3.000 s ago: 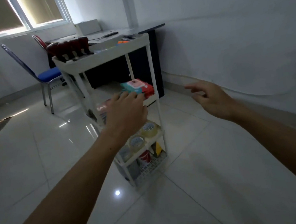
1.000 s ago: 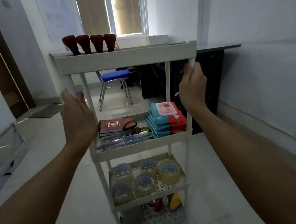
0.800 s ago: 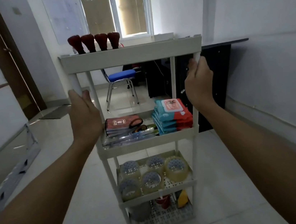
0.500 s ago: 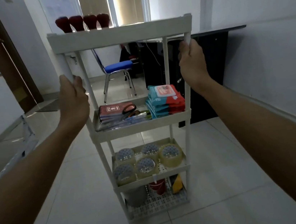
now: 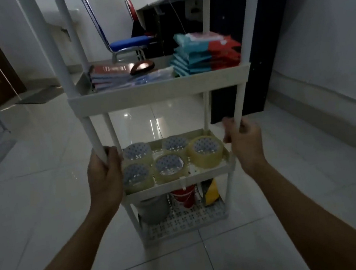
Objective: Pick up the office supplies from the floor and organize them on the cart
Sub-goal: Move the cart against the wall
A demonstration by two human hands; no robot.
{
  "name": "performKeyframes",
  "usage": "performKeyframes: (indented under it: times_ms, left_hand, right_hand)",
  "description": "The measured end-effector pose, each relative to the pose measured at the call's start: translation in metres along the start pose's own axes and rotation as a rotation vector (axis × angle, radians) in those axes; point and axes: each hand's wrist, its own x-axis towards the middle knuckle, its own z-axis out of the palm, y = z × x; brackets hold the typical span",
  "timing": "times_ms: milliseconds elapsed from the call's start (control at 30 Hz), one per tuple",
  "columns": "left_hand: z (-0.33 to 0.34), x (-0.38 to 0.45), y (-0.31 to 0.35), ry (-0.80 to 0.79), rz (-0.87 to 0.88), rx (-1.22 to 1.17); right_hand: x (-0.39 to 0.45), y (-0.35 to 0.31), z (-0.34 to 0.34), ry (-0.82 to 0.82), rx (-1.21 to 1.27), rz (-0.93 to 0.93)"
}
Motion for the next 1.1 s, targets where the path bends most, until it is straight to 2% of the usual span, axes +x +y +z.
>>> performKeyframes:
  times_ms: [133, 267, 433, 500, 567, 600, 667, 767, 867, 933, 1000, 1100]
  left_hand:
    - [0.009, 0.011, 0.002, 0.135, -0.062, -0.107]
    - [0.016, 0.011, -0.003, 0.193, -0.134, -0.193]
    - [0.018, 0.009, -0.002, 0.217, -0.12, -0.201]
    - [0.014, 0.005, -0.003, 0.195, -0.078, -0.15]
    - [0.009, -0.004, -0.01, 0.093, -0.02, -0.091]
    - [0.005, -0.011, -0.017, 0.049, 0.005, -0.073]
    - [-0.007, -0.029, -0.039, 0.069, 0.042, 0.005]
    - [-0.026, -0.072, -0.079, 0.074, -0.028, 0.126]
    - [-0.035, -0.103, -0.106, -0.077, -0.275, 0.164]
    - [-0.028, -0.11, -0.111, -0.162, -0.414, 0.181]
    - [-0.016, -0.106, -0.112, -0.204, -0.395, 0.279]
    - [-0.007, -0.098, -0.112, -0.125, -0.365, 0.426]
  right_hand:
    - [0.023, -0.001, 0.015, 0.157, 0.058, 0.064]
    - [0.023, 0.007, 0.023, 0.234, 0.065, 0.051]
    - [0.017, 0.005, 0.021, 0.222, 0.025, -0.012]
    - [0.008, 0.008, 0.017, 0.133, -0.004, -0.046]
    - [-0.01, 0.031, 0.005, 0.047, 0.002, -0.027]
    - [-0.022, 0.052, -0.004, 0.056, 0.017, -0.006]
    - [-0.052, 0.096, -0.018, 0.096, 0.019, 0.048]
    - [-0.088, 0.154, -0.022, 0.058, -0.174, 0.186]
    - [-0.101, 0.177, -0.012, -0.024, -0.249, 0.211]
    - [-0.092, 0.178, -0.007, 0.01, -0.314, 0.202]
    - [-0.078, 0.176, -0.007, 0.011, -0.466, 0.159]
    - [-0.062, 0.177, -0.014, -0.079, -0.67, 0.117]
